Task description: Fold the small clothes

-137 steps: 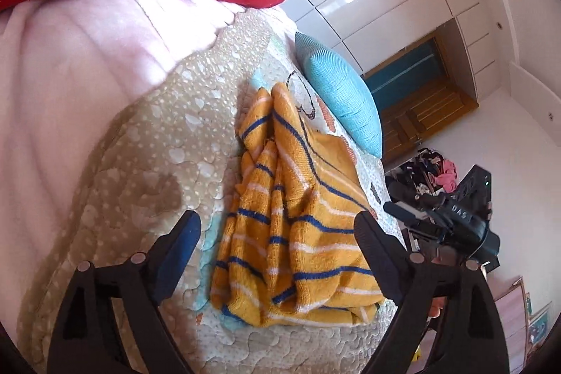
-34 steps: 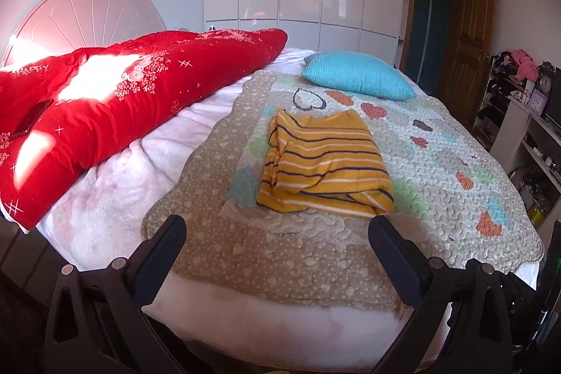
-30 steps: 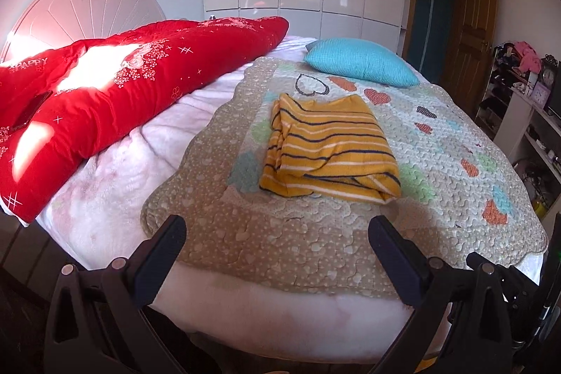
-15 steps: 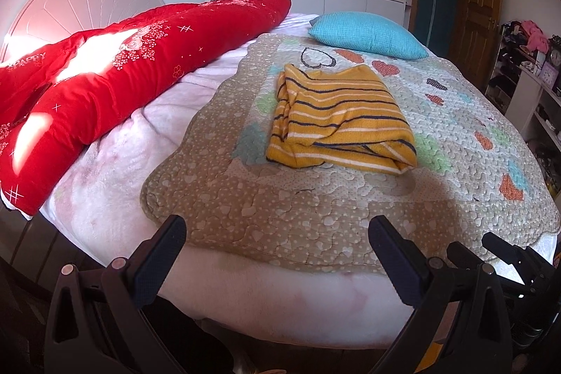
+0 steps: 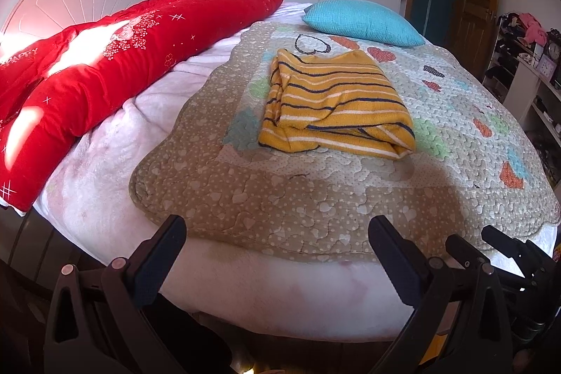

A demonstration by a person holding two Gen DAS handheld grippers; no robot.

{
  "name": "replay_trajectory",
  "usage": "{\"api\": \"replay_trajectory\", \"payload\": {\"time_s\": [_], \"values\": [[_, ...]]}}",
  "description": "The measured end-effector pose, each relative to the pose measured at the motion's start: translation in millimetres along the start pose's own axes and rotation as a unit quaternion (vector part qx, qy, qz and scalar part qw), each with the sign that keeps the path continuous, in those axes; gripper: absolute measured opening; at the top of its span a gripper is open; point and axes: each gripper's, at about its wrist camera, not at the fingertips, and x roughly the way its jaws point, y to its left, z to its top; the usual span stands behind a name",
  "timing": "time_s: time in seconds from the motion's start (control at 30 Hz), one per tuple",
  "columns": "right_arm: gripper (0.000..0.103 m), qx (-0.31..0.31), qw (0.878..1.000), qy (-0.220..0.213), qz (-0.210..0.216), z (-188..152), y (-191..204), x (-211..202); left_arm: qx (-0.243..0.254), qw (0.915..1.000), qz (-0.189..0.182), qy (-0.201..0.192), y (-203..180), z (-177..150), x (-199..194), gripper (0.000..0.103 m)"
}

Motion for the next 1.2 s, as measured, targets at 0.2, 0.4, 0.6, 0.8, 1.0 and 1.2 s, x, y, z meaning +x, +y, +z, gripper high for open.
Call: {"api": "replay_trajectory", "payload": {"time_s": [0.2,0.4,0.6,0.8,1.0,1.2], "values": [[0.078,-0.005,1.0,-0.004,-0.011,-1,0,1,-0.002,0.9999,-0.012,0.01,0,-7,8,0.103],[0.078,-0.008,1.0,-0.003,-0.025,-4,0,7,-0.007,0.9987,-0.041,0.029,-1,-18,19,0.103],[0.078,-0.011,0.999,-0.016,-0.049,-7,-1,11,-0.001,0.9976,-0.043,0.055,-2,-30,39,0.103],[0.078,0.007,0.999,-0.008,-0.05,-7,-9,17,-0.007,0.9961,-0.046,0.074,-1,-34,48,0.103],[0.078,0.01,0.999,-0.006,-0.048,-9,-9,17,0.006,0.9957,-0.056,0.073,-7,-36,44,0.103],[0.079,0.006,0.999,-0.011,-0.047,-10,-6,16,0.017,0.9951,-0.058,0.078,-14,-38,47,0.103]]}}
